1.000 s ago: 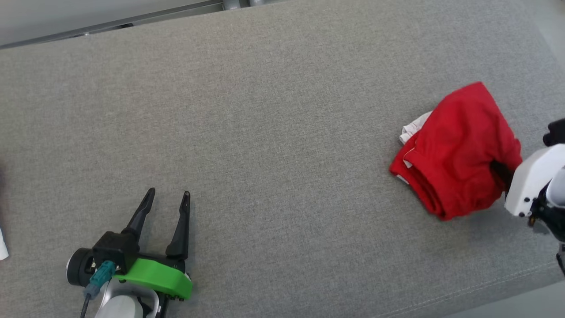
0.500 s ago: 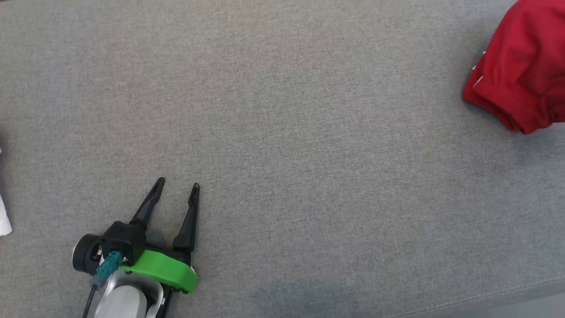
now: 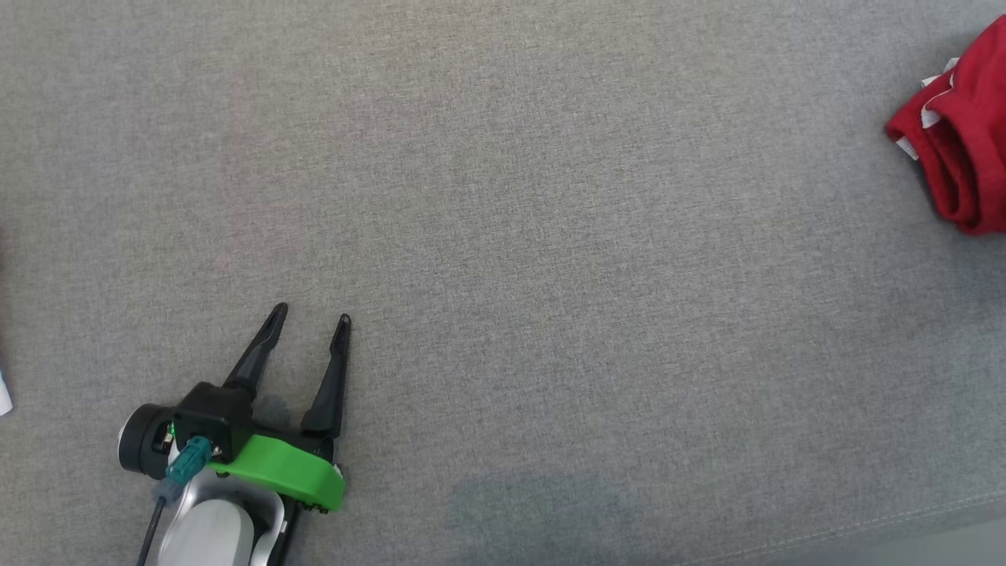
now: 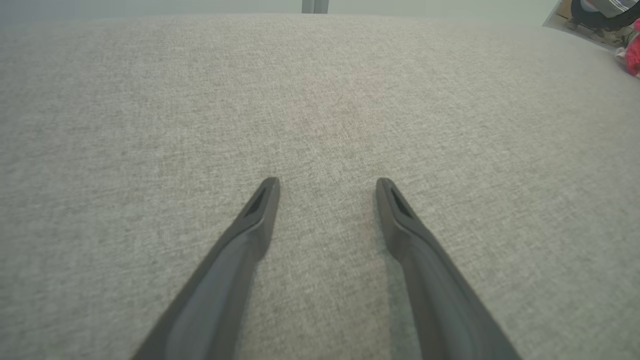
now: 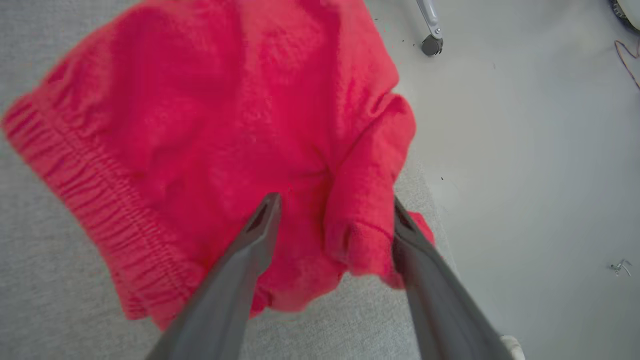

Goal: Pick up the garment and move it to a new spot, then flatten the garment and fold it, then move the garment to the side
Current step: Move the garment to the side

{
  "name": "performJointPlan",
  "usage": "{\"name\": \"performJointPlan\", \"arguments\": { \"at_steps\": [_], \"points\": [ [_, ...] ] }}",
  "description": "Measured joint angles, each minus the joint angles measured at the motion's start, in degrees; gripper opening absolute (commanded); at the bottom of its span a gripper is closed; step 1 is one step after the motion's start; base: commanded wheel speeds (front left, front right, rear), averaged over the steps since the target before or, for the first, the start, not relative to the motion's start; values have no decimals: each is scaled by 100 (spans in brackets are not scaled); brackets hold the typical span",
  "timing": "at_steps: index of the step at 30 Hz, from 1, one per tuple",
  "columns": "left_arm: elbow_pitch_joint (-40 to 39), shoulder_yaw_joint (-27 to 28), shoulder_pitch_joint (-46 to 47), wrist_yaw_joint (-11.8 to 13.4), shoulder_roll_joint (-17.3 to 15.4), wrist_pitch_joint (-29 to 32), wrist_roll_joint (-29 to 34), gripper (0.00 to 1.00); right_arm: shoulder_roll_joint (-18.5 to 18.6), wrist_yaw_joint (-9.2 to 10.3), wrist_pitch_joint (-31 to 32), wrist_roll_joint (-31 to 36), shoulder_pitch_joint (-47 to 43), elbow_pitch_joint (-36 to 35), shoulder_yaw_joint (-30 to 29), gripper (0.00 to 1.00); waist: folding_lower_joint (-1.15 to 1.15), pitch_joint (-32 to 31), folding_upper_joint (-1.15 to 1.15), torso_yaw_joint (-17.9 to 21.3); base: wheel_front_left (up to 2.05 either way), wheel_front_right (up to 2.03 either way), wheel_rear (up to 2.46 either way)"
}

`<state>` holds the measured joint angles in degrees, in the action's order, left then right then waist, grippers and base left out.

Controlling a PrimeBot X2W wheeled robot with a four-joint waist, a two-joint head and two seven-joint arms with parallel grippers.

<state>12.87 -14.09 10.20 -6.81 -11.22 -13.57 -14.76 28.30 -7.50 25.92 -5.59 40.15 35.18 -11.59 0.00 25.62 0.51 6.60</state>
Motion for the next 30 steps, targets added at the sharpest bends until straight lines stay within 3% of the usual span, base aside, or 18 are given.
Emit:
{"name": "performJointPlan", "arguments": {
  "at_steps": [10, 14, 23, 30],
  "points": [
    [67, -23, -23, 31, 15, 12, -77, 100, 32, 0, -374, 666, -252, 230, -289, 100, 0, -282, 0, 21, 0, 0, 0],
    [125, 31, -110, 76, 14, -32, -130, 100, 125, 0, -842, 726, -531, 116, -379, 100, 0, -497, 0, -3, 0, 0, 0],
    [220, 238, -450, 157, 3, -113, -287, 100, -8, 0, -2113, 385, -1461, -1252, -88, 100, 0, -1053, 0, -133, 0, 0, 0],
    [270, 420, -649, 200, 118, -133, -386, 100, -556, -1, -2632, 266, -2673, -2464, -146, 100, 0, -1441, 0, -384, 0, 0, 0]
  ]
}}
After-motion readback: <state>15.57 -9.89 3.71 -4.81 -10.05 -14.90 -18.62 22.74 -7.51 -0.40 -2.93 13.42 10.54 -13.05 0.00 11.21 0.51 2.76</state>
